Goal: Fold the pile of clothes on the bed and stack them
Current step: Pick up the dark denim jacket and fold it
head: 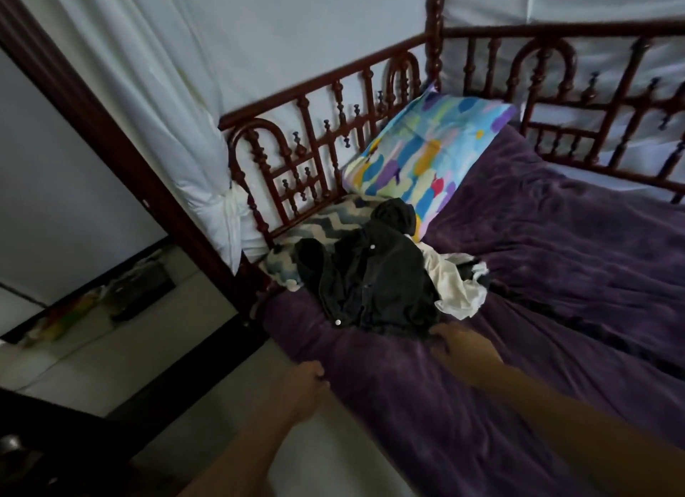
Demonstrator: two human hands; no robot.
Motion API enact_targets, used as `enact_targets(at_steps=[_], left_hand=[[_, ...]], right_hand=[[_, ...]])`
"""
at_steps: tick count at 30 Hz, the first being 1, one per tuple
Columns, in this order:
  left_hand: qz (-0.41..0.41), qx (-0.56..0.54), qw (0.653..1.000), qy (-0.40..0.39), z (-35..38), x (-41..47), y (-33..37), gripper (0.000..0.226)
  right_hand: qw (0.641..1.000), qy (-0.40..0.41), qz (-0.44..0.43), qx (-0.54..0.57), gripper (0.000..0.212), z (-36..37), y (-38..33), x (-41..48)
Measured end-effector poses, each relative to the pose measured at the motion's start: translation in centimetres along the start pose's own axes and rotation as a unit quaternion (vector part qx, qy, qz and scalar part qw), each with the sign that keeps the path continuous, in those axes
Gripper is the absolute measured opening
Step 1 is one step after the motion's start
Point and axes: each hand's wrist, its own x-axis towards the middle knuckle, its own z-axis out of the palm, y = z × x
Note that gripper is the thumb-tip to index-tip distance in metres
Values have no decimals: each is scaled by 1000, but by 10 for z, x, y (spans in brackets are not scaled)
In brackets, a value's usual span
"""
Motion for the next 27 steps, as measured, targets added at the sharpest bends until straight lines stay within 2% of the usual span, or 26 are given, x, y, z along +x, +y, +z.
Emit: enact_targets(at_steps=[2, 6, 10, 15, 18, 22, 27], left_hand=[[-11, -10, 1000, -8, -8, 21, -13, 30], [-22, -33, 999, -30, -24, 80, -39, 31], [9, -19, 999, -48, -40, 161, -65, 33], [77, -24, 995, -55, -73, 282, -92, 23], [119, 1, 992, -37, -91, 350, -108, 26], [130, 48, 990, -7, -107, 416, -119, 32], [165, 129, 978, 7, -99, 471, -132, 46]], right_hand=[[1000, -19, 5, 0, 44, 0, -10, 26], [999, -16, 31, 3, 41, 0, -22, 83], [997, -11, 82, 3, 39, 6, -28, 146], [983, -35, 182, 2, 33, 22, -30, 227], [972, -72, 222, -20, 37, 30, -34, 279], [967, -97, 236, -23, 42, 34, -49, 350], [973, -38, 223, -40, 42, 33, -56, 451]])
